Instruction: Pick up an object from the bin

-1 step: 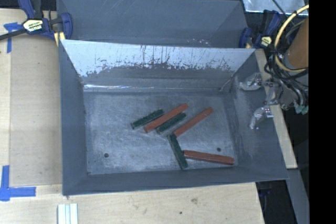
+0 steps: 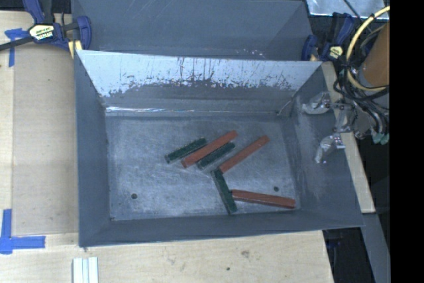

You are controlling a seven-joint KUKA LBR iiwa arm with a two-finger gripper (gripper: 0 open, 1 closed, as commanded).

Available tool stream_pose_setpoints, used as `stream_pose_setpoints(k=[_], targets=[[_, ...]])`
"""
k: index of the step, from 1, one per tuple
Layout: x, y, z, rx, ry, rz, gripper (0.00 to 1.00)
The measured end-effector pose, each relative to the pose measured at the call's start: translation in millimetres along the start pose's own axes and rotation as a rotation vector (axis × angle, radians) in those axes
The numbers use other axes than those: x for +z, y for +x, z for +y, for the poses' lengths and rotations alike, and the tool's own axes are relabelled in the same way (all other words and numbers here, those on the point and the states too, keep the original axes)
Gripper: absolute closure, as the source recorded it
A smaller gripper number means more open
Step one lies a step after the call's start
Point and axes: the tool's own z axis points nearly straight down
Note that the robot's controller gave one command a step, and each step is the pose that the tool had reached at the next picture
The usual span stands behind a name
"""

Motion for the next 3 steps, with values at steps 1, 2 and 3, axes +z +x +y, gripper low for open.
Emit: stream_pose_setpoints(k=[1,2,3], targets=[[52,-8.9,32,-0.061,0.002,-0.005,0.00],[113,3.7,47,-0.093,-0.001,-0.003,0.00],[139,-48.1,75,-0.146,0.003,-0.024,1.00]])
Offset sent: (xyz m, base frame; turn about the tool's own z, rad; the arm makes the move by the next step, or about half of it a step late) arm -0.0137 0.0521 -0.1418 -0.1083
